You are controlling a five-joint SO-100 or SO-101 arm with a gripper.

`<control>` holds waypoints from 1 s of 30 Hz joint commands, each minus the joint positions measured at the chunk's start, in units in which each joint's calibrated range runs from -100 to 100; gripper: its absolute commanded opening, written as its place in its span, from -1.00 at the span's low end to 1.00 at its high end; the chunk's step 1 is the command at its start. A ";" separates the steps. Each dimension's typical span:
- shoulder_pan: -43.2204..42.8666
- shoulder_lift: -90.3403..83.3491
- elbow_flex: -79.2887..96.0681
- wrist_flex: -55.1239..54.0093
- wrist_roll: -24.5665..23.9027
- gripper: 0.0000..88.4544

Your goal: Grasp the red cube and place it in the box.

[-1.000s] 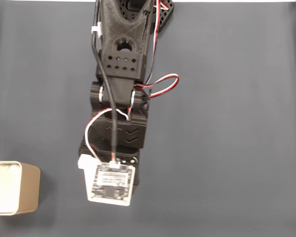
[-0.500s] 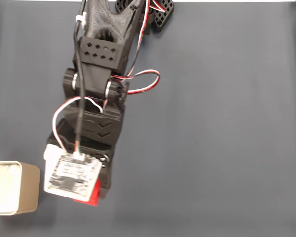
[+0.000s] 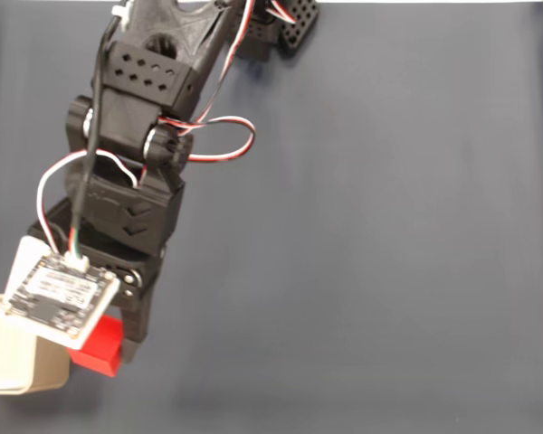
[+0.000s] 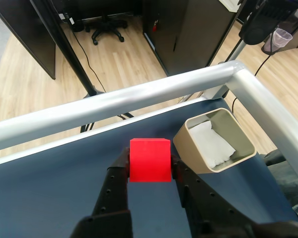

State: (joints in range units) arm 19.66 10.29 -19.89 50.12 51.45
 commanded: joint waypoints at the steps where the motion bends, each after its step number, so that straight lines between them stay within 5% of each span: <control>1: 1.72 -2.49 -4.20 0.21 -0.29 -0.84; 30: 8.18 9.64 -18.06 -0.12 -0.49 -0.84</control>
State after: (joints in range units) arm 26.63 20.10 -33.82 50.12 51.31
